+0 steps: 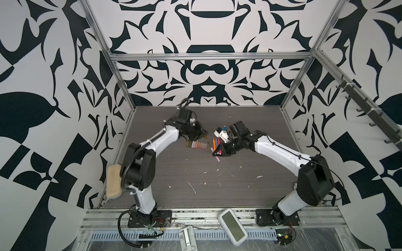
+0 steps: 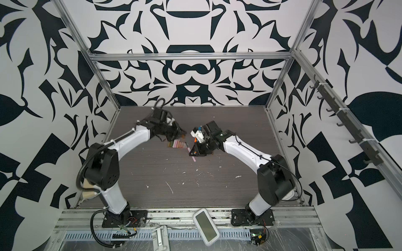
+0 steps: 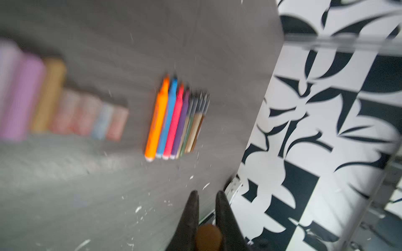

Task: Open the pen caps
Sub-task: 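Carry the brown cap to the caps while the right holds the pen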

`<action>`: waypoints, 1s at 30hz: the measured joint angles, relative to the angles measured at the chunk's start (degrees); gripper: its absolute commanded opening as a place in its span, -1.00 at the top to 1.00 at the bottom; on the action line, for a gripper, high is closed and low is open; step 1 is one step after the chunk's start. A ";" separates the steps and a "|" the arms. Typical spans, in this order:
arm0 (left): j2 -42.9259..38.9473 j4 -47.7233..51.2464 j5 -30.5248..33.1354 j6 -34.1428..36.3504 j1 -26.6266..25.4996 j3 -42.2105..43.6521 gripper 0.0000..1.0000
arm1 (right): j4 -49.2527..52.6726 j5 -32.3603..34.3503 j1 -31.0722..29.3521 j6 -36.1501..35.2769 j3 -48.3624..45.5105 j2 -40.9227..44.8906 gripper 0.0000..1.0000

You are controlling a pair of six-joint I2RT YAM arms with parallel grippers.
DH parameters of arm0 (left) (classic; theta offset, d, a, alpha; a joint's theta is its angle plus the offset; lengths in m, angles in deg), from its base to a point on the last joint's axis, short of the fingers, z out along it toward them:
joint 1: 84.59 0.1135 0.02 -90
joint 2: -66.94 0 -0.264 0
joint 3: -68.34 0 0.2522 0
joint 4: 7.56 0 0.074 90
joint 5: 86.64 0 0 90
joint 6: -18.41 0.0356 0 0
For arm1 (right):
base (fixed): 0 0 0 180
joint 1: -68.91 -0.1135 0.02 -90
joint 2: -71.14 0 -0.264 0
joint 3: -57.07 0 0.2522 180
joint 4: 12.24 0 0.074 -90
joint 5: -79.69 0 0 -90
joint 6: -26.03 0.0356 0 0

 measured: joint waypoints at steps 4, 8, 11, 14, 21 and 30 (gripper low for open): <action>5.66 2.40 1.25 4.81 14.08 -11.74 1.00 | 4.68 0.44 -2.14 0.26 -8.37 8.57 1.00; 4.76 6.36 1.92 10.71 15.21 -11.69 1.00 | 4.79 2.27 -0.96 2.14 -9.51 12.59 1.00; 4.87 11.67 3.26 16.44 12.52 -11.02 1.00 | 3.96 3.48 -0.46 2.82 -9.51 13.38 1.00; 5.64 17.11 4.33 22.25 10.67 -11.15 1.00 | 3.96 4.13 0.39 2.75 -9.49 13.07 1.00; 12.59 26.27 7.08 33.31 11.06 -11.56 1.00 | 6.47 5.05 1.68 0.96 -8.33 11.58 1.00; 20.28 32.98 7.69 41.99 10.14 -13.42 0.96 | 7.10 5.25 1.79 0.72 -8.22 11.72 1.00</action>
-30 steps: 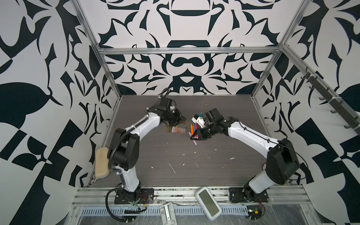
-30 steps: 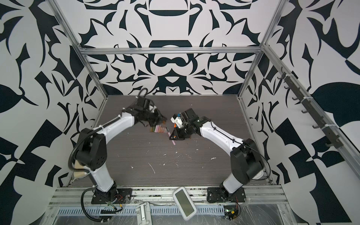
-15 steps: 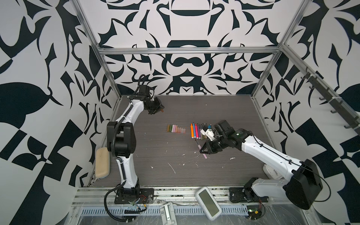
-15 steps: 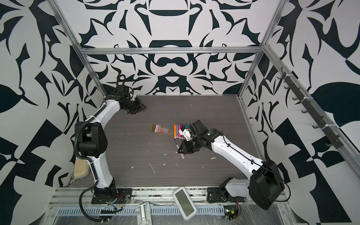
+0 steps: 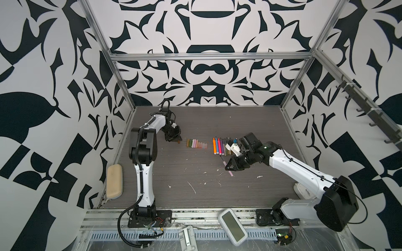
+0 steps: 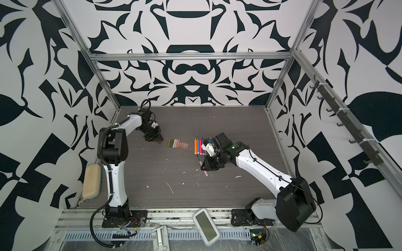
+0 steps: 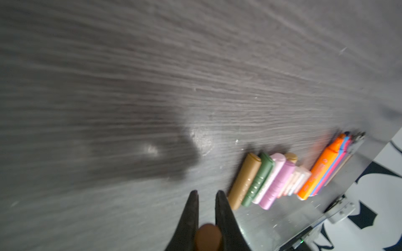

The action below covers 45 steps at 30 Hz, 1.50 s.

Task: Open the pen caps
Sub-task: 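Carry the brown cap to the caps while the right holds the pen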

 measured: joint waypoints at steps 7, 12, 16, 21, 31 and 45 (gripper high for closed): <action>0.59 1.42 -0.04 2.54 -1.60 -0.28 0.81 | 0.00 -0.13 0.00 -0.02 0.00 -0.81 1.00; 0.59 1.44 -0.07 2.64 -2.23 -0.28 0.69 | -0.02 -0.26 0.00 -0.02 0.02 -2.14 1.00; 0.61 1.49 -0.04 2.14 -2.27 -0.48 0.60 | -0.07 -0.39 0.00 -0.04 0.04 -2.16 1.00; 0.66 1.38 -0.26 0.90 -2.27 -2.49 0.53 | -0.04 -0.42 0.00 -0.07 0.04 -2.16 1.00; 0.66 0.90 -1.60 -1.25 -2.27 -3.30 0.54 | -0.02 -0.42 0.00 -0.07 0.04 -2.14 1.00; 0.66 0.68 -3.50 -2.19 -2.51 -3.28 0.77 | -0.02 -0.44 0.00 -0.09 0.04 -2.12 1.00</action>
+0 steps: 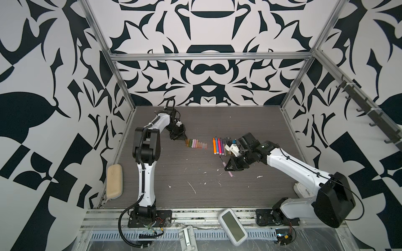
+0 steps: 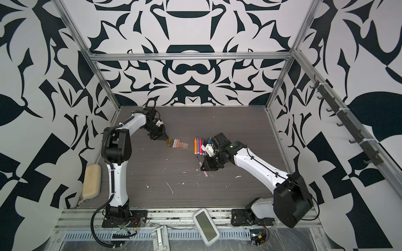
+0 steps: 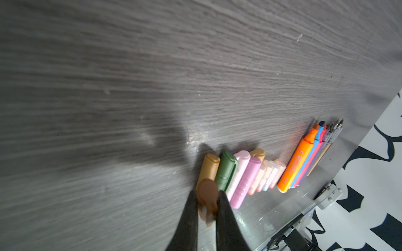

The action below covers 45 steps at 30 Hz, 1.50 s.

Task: Open the pen caps
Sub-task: 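Carry the brown cap to the caps while the right holds the pen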

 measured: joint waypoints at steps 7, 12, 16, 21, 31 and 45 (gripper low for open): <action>0.00 0.42 -0.24 1.46 -0.26 0.00 0.87 | 0.00 0.02 0.00 -0.02 -0.02 0.00 1.00; 0.09 2.27 -0.55 4.24 -0.37 -0.74 0.86 | 0.00 0.00 0.00 -0.02 -0.04 0.02 1.00; 0.31 3.58 -1.14 6.12 -0.46 -2.82 0.86 | 0.00 0.02 0.00 -0.02 -0.07 0.02 1.00; 0.39 5.44 -0.28 8.70 -0.46 -3.72 0.86 | 0.00 0.02 0.00 -0.02 -0.07 0.02 1.00; 3.21 7.67 3.63 10.32 -0.46 -4.57 0.79 | 0.02 0.02 0.00 -0.04 -0.07 0.02 1.00; 3.96 8.26 4.50 10.16 -0.46 -7.39 0.60 | 0.07 0.02 0.00 -0.04 -0.07 0.02 1.00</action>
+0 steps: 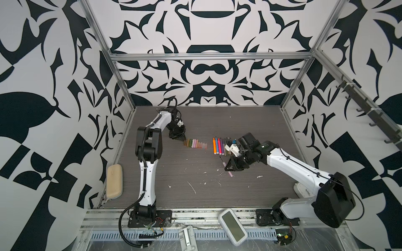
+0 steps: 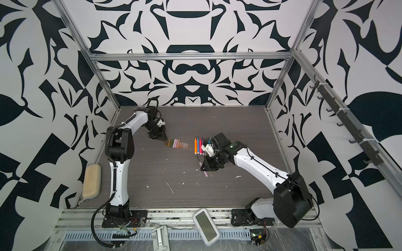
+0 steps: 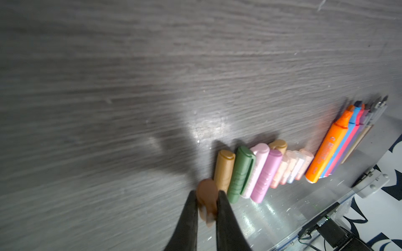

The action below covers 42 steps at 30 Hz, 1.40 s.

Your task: Open the pen caps

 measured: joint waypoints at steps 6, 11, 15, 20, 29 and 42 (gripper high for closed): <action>0.22 -0.02 -0.42 -0.39 -0.44 -0.02 0.55 | 0.00 0.00 0.00 0.00 0.00 -0.02 1.00; 1.16 -0.02 -1.07 -0.55 -1.07 -0.02 0.53 | 0.00 0.00 0.00 0.00 0.00 -0.04 1.00; 1.22 -0.04 -1.36 -0.63 -1.14 -0.02 0.53 | 0.00 0.00 0.00 0.00 0.00 -0.04 1.00; 1.22 -0.22 -2.03 -1.46 -1.18 -0.02 0.54 | 0.02 0.04 0.00 -0.02 0.00 -0.04 1.00; 1.14 -1.40 -3.26 -3.28 -1.18 -0.02 0.53 | 1.57 0.87 3.43 -1.95 2.38 -0.94 1.00; -7.82 -4.24 -4.24 -5.16 -0.55 4.70 0.54 | -3.32 6.16 22.25 -3.54 8.94 -15.67 1.00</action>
